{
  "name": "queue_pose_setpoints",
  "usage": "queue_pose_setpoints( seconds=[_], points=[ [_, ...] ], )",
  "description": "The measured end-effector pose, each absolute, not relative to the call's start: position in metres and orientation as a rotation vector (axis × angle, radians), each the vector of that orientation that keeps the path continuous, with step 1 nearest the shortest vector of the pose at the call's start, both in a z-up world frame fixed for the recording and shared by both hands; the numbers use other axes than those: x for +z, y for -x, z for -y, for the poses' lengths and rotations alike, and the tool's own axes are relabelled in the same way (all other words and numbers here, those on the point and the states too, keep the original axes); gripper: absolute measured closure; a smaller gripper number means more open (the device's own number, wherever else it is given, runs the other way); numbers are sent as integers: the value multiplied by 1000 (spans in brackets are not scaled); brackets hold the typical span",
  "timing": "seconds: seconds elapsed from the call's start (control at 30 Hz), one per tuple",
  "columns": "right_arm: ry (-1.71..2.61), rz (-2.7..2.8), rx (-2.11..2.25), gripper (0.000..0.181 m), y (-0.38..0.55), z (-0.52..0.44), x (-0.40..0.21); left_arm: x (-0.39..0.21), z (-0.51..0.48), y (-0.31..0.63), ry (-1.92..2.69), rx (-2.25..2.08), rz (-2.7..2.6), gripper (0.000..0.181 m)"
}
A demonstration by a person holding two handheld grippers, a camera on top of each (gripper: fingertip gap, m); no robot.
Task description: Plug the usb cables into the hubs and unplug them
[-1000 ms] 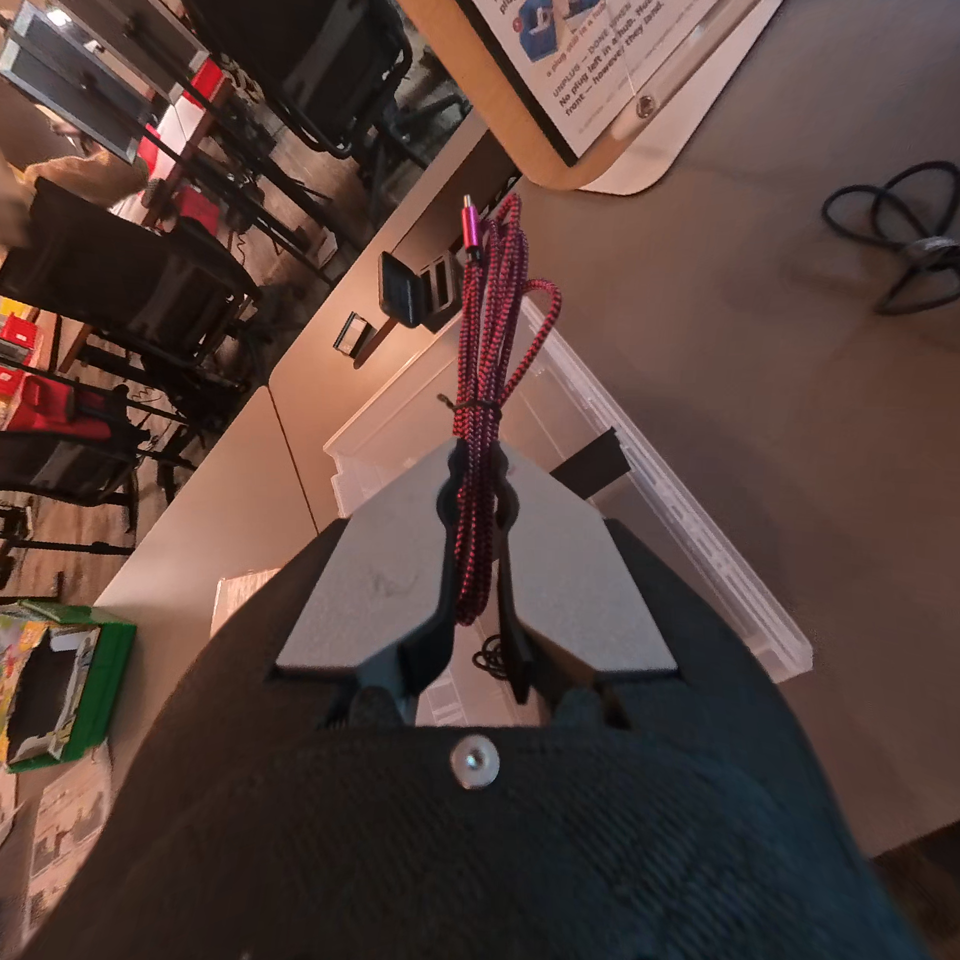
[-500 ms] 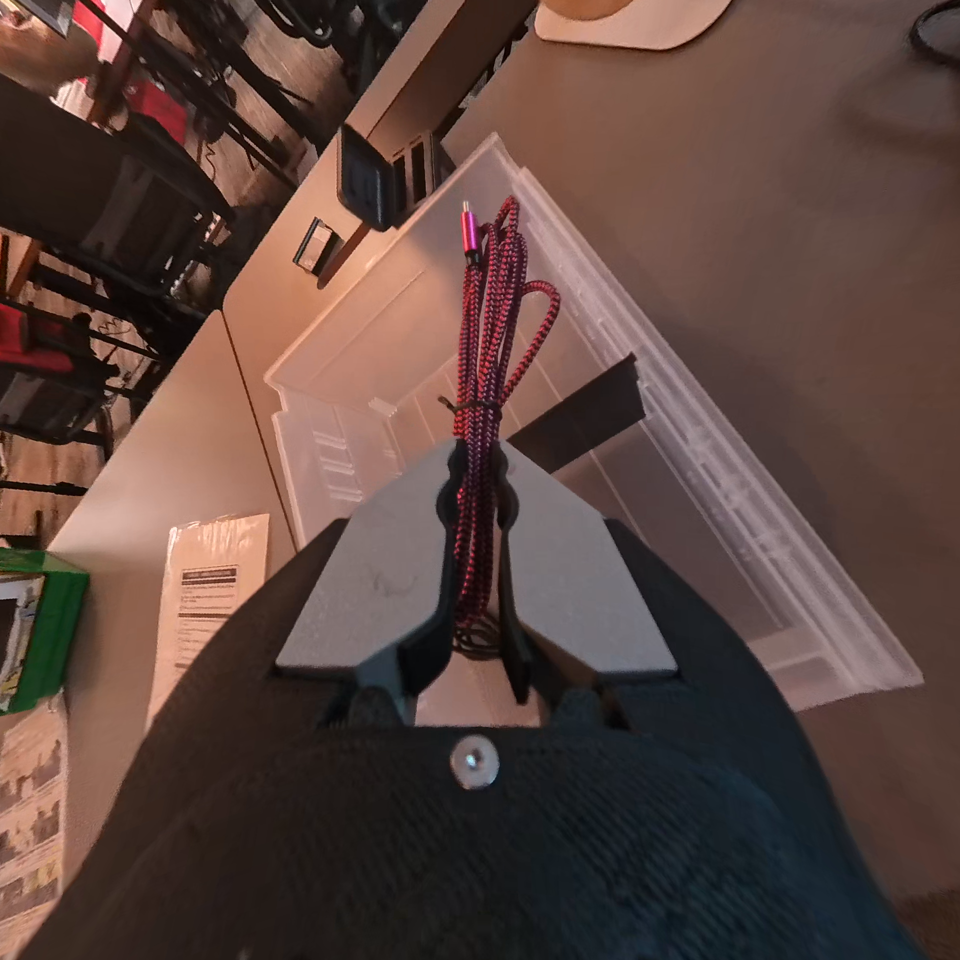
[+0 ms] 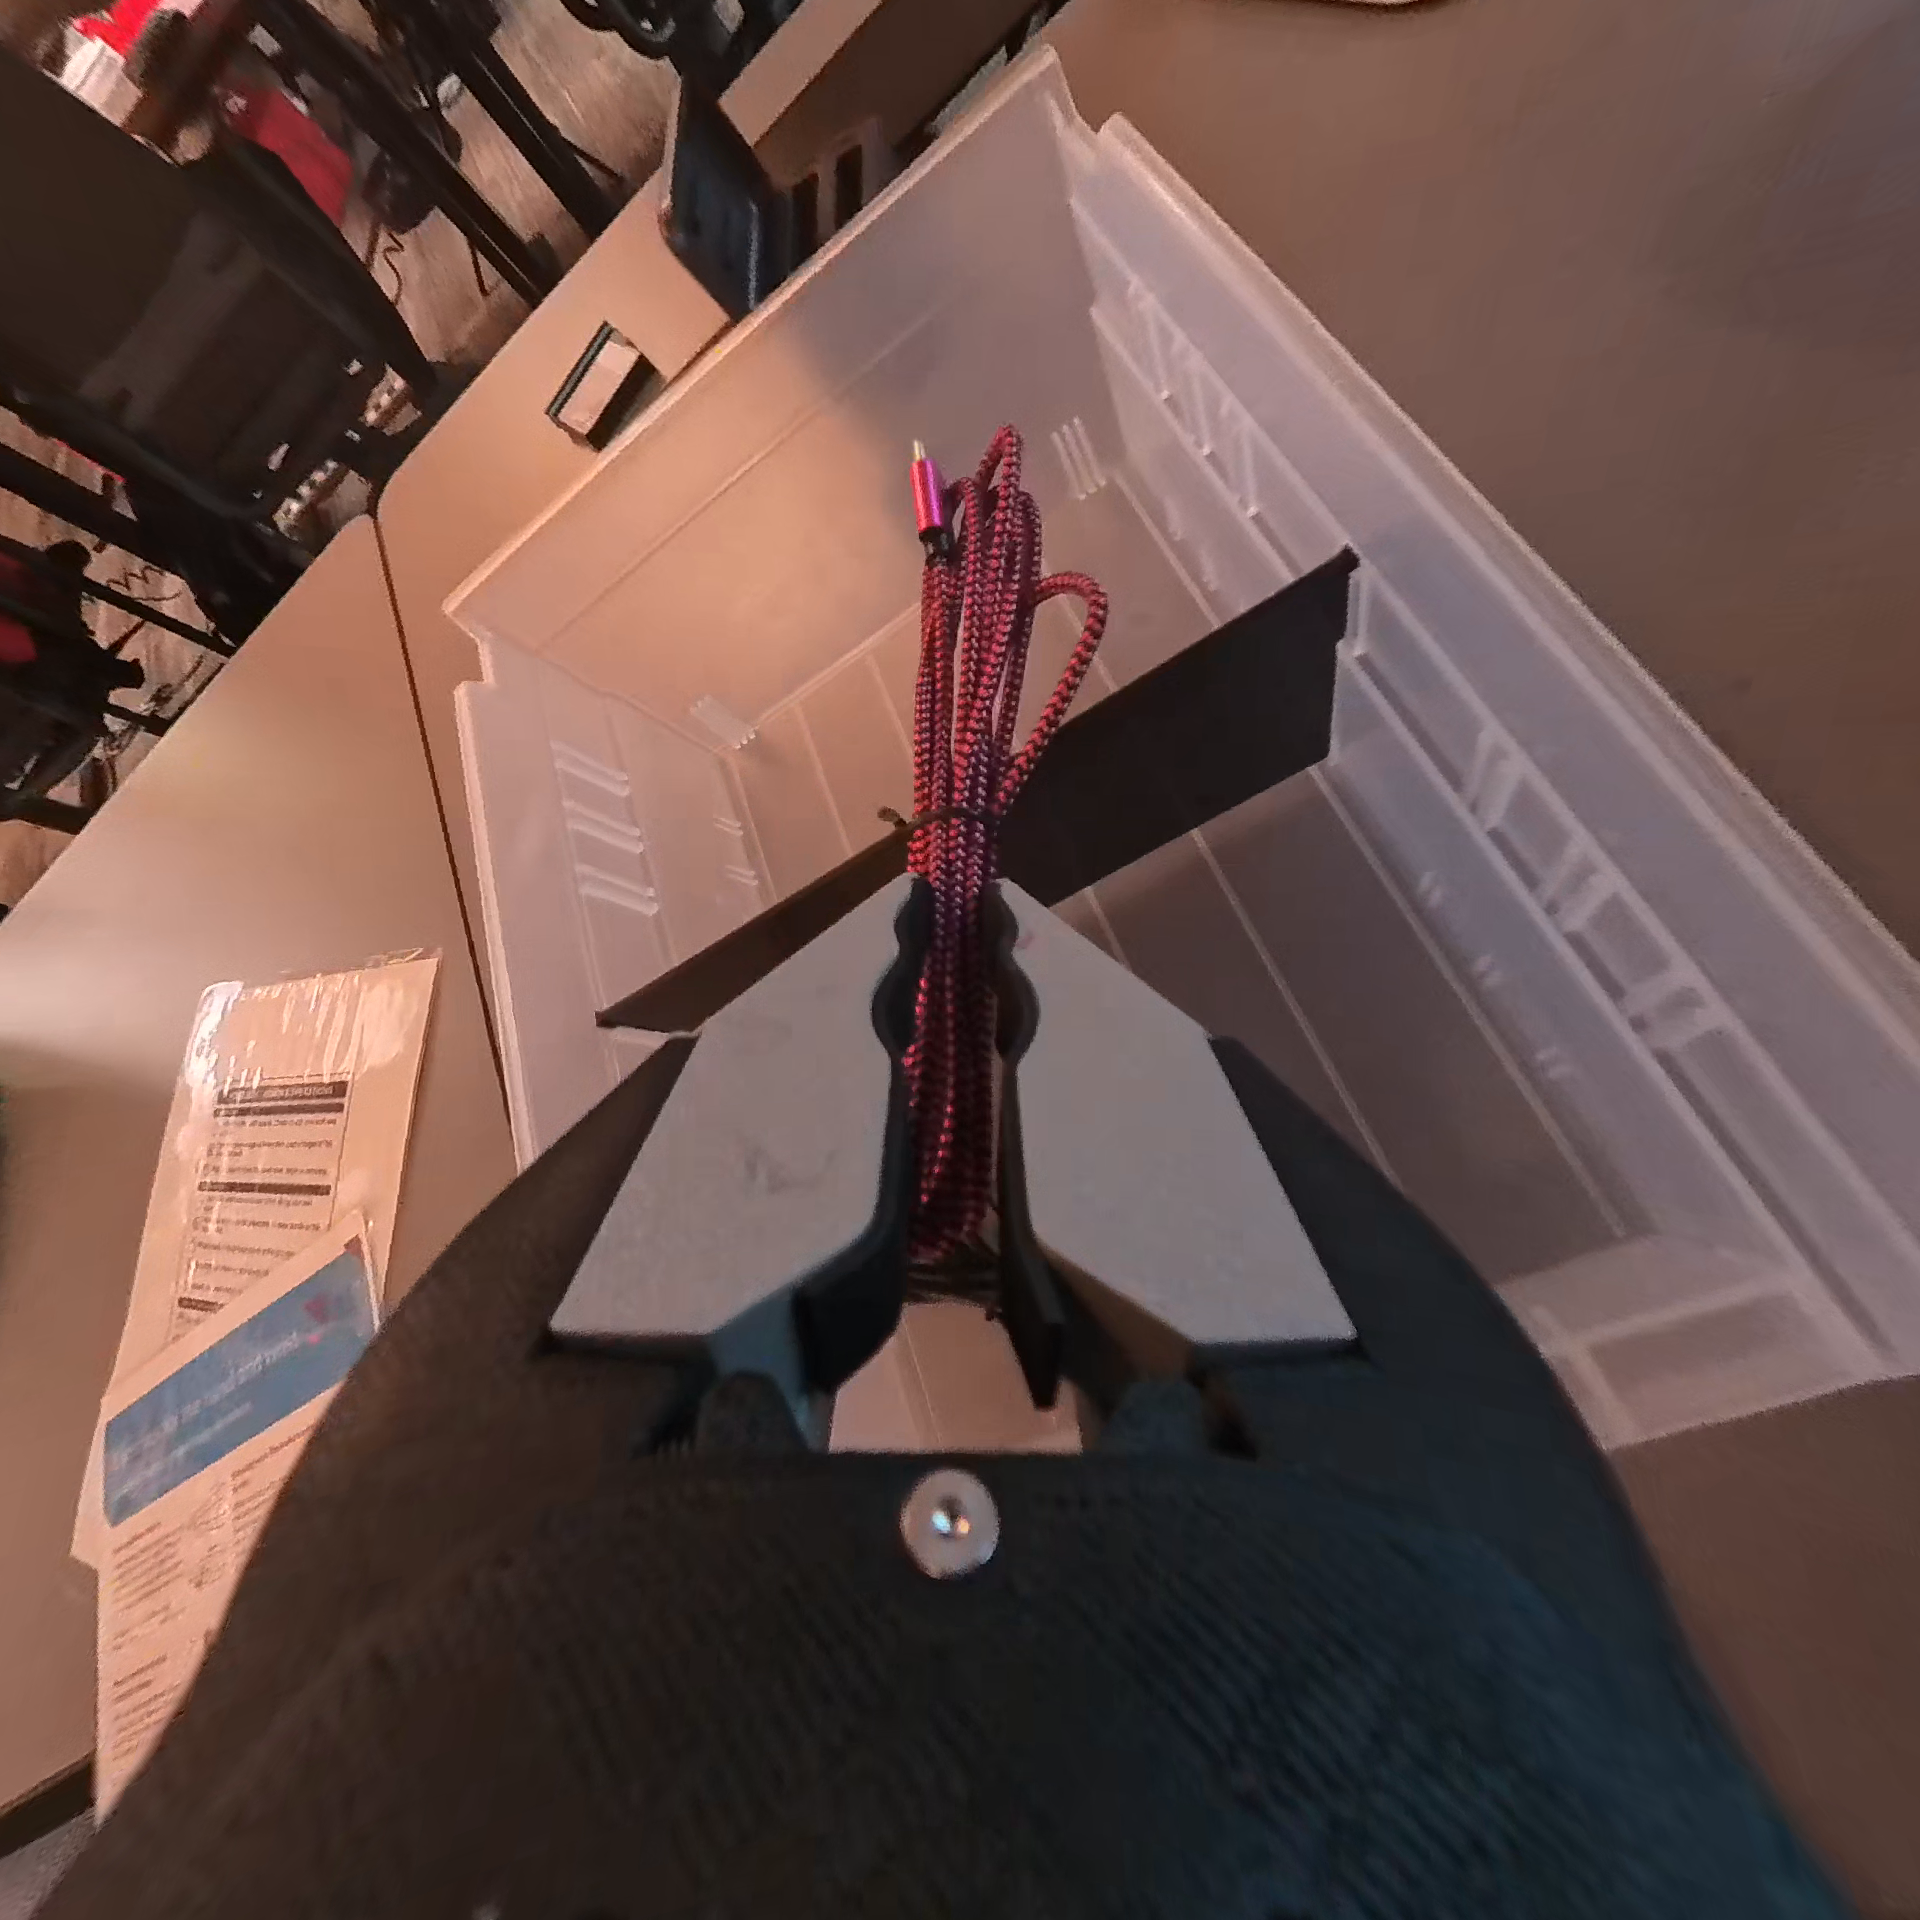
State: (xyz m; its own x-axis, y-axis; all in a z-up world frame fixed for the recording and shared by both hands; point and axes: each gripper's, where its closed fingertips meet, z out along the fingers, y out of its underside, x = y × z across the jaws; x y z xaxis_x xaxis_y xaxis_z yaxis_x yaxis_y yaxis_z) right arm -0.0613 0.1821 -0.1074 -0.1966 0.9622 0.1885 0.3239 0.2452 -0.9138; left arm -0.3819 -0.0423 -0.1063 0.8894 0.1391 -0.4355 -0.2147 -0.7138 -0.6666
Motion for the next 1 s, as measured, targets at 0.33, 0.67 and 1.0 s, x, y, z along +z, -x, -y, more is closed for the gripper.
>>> queue_pose_setpoints(
  seconds=[0.33, 0.67, 1.0],
  points=[
    [1213, 1507, 1030, 174, 43, -211, -82, -98, 45, 378, 2176, 565, -8, 173],
    [1192, 1816, 1040, 174, 45, -172, -131, -37, -2, 279, 1935, 209, -183, 174],
    [1201, 1945, 1026, 173, 50, -156, -154, -14, -97, 97, 1734, -702, -411, 174]
  ],
)
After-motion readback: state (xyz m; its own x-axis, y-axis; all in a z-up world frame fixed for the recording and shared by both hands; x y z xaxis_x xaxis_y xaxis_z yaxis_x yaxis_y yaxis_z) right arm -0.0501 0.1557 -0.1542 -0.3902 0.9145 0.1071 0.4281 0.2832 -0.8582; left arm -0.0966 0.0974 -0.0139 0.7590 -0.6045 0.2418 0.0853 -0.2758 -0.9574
